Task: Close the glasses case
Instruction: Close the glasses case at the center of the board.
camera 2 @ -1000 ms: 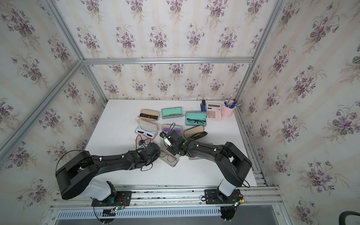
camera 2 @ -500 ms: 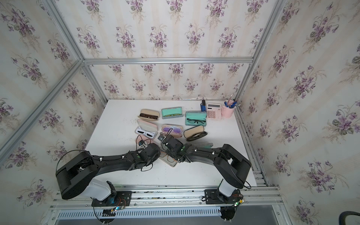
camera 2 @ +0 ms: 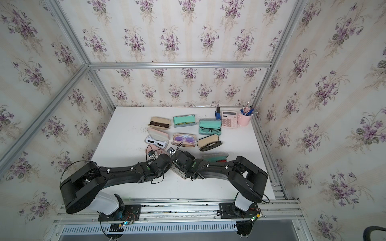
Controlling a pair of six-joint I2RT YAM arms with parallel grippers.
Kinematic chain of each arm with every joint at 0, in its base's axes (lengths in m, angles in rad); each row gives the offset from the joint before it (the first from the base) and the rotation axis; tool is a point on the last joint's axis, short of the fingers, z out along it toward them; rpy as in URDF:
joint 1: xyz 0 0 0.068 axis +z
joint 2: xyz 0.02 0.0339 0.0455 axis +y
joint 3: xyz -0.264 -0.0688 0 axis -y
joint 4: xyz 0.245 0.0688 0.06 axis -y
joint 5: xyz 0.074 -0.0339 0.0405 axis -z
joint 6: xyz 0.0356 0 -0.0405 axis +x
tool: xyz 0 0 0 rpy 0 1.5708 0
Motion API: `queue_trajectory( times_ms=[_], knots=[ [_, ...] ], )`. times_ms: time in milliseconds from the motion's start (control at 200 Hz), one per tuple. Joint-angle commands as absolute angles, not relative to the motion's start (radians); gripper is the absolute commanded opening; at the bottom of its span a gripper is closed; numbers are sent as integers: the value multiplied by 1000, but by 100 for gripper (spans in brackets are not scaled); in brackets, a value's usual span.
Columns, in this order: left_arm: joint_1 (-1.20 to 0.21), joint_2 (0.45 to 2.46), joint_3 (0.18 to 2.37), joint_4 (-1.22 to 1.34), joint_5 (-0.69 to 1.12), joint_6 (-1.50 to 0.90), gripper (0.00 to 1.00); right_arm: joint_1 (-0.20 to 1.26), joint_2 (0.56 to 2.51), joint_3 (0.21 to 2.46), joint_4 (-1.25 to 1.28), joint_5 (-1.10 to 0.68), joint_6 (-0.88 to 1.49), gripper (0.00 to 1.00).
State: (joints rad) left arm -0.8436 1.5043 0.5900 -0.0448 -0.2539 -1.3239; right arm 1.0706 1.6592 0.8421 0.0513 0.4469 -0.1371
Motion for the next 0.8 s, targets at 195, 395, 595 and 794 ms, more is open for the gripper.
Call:
queue_trajectory(
  times_ms=[195, 395, 595, 794],
  knots=[
    [-859, 1513, 572, -88, -74, -1317, 0, 1113, 1694, 811, 133, 269, 72, 0],
    [-860, 1505, 564, -85, -77, -1322, 0, 1129, 1686, 791, 151, 259, 104, 0],
    [-861, 1504, 560, -81, -78, -1323, 0, 1141, 1680, 763, 185, 233, 141, 0],
    [-863, 1506, 562, -80, -78, -1322, 0, 1156, 1681, 749, 206, 221, 164, 0]
  ],
)
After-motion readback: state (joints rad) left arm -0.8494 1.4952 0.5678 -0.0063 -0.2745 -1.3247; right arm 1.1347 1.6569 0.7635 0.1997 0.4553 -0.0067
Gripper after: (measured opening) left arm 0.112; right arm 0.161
